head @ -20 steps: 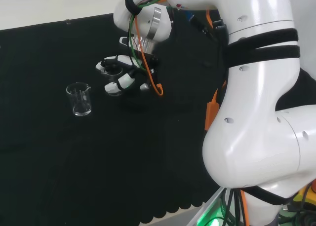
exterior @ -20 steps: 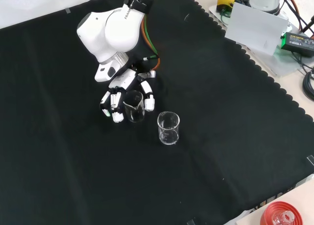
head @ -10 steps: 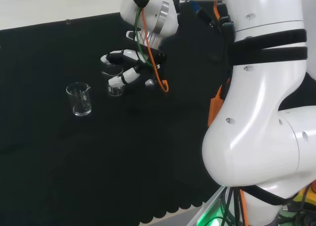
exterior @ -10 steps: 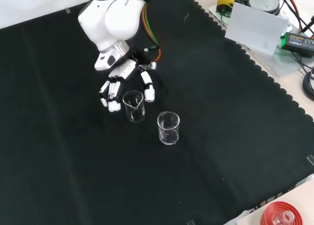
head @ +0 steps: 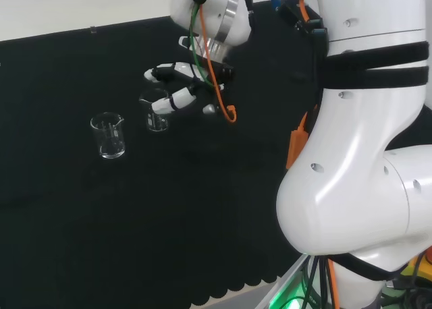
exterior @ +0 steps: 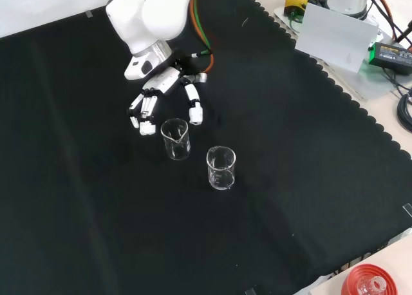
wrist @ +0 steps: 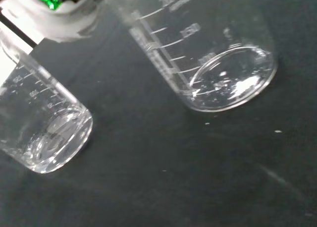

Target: Place the beaker back on the table.

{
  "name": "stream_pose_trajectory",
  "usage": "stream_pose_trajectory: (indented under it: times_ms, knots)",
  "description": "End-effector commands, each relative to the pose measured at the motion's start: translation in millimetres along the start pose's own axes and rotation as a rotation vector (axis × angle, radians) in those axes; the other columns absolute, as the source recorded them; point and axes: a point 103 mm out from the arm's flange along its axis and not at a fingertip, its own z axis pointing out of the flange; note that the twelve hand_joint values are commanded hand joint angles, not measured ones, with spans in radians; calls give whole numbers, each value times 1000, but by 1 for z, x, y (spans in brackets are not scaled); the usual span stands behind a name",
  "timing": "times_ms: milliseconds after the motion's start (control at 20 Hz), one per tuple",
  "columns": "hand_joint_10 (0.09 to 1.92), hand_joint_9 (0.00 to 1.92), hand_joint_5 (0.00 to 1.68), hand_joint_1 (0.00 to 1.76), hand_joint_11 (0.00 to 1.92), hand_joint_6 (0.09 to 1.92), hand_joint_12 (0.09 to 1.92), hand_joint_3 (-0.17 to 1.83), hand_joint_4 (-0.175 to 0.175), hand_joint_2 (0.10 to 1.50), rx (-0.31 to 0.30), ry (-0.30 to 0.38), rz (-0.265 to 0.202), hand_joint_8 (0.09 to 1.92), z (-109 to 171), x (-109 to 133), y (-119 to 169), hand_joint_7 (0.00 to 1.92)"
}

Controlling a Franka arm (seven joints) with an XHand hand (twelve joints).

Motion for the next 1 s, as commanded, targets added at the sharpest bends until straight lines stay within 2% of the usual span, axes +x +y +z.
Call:
stream_pose_trajectory:
  times_ms: [50,700,900,950,1000]
  knots:
    - [87,542,371,730,0,204,1087,293,-59,593,-67,-26,13,87,-38,25,-40,492]
    - [87,560,382,730,0,193,1085,286,-62,611,-126,-42,27,87,-79,29,-80,498]
    - [87,564,389,732,0,190,1084,283,-63,614,-119,-31,18,87,-95,17,-93,502]
    - [87,566,390,732,0,190,1084,283,-63,615,-134,-78,40,87,-75,43,-73,503]
    - [87,566,391,732,0,189,1084,282,-63,615,-134,-92,41,87,-68,58,-66,504]
